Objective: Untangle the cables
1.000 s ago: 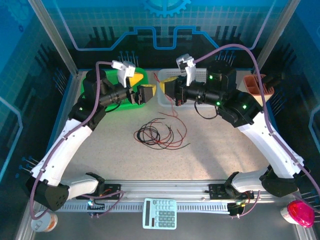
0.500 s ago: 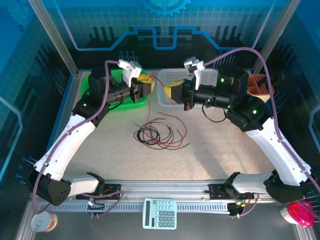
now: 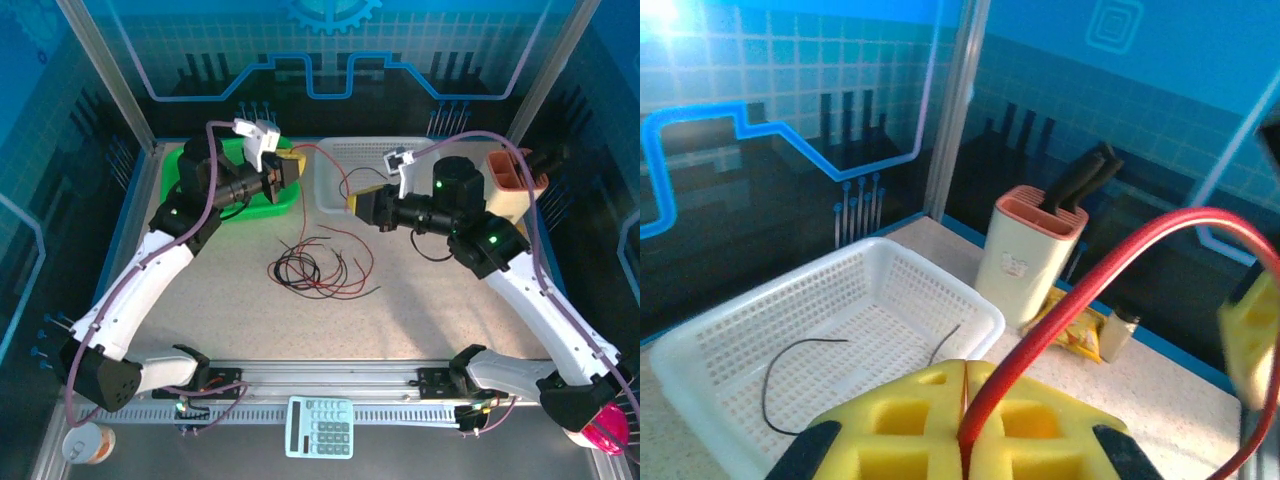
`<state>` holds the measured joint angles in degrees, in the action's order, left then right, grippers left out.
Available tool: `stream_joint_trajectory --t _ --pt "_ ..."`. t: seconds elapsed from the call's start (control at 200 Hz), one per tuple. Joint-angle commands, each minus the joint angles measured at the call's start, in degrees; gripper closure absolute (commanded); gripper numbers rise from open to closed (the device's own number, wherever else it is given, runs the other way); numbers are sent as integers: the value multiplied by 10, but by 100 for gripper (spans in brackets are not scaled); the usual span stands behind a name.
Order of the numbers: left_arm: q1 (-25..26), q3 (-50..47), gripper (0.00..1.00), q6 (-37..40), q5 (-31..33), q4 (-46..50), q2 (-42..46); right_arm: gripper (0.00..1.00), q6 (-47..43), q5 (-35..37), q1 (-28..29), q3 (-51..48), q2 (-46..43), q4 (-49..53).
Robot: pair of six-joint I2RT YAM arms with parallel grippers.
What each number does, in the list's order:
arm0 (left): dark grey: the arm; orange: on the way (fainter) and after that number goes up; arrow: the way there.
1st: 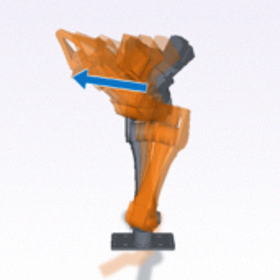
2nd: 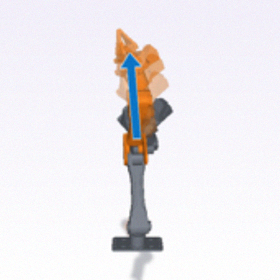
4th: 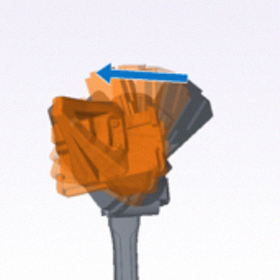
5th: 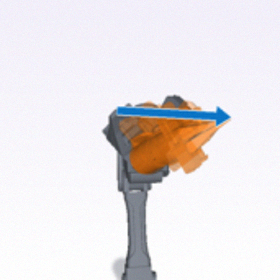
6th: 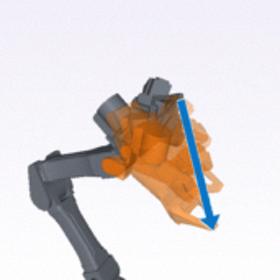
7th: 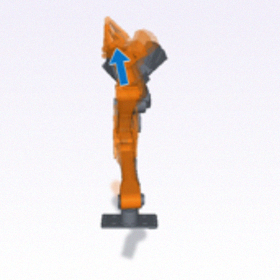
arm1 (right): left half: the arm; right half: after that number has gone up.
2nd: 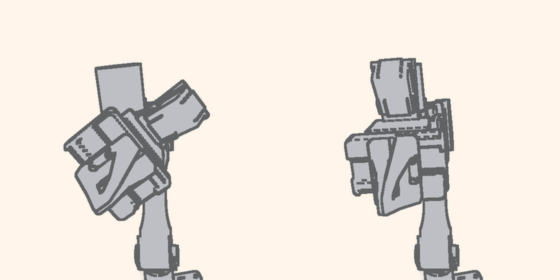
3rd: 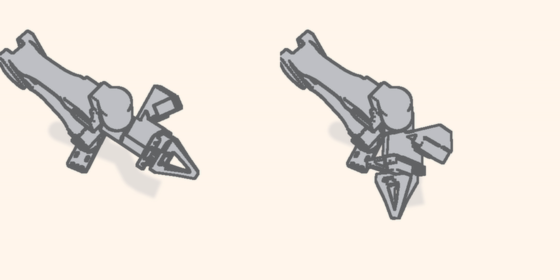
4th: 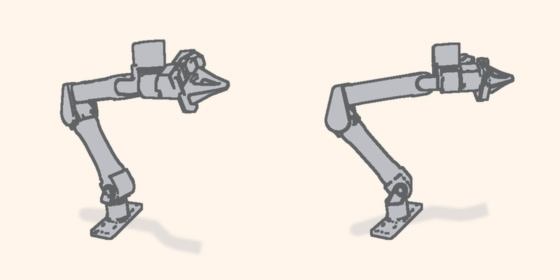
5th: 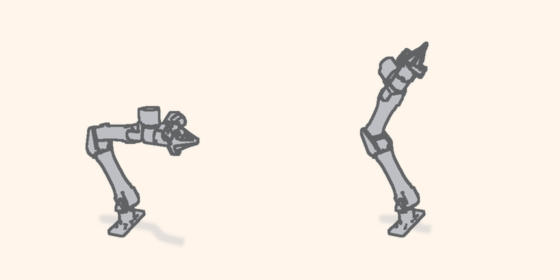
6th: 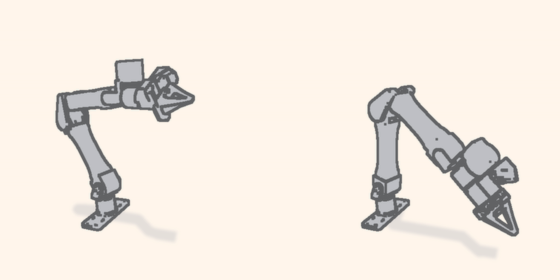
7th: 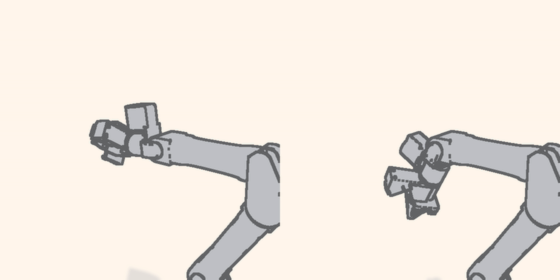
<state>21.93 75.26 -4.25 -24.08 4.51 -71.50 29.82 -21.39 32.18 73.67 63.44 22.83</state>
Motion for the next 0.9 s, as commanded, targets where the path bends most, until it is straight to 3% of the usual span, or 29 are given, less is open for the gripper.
stream_joint_trajectory --t 0.0,0.115,0.36,0.785,0.895 --pt "3 52 100 0 57 4 -14 54 15 9 -5 -30 -20 -29" --pt "2 75 100 30 105 18 -36 36 14 22 -6 -47 -32 -23" --pt "-22 123 100 52 168 -11 -99 19 -1 50 -7 -69 -65 12" --pt "-117 164 100 64 261 -126 -221 16 7 55 -8 -119 -97 28" --pt "-142 167 100 48 259 -157 -256 15 3 63 -8 -121 -94 36"
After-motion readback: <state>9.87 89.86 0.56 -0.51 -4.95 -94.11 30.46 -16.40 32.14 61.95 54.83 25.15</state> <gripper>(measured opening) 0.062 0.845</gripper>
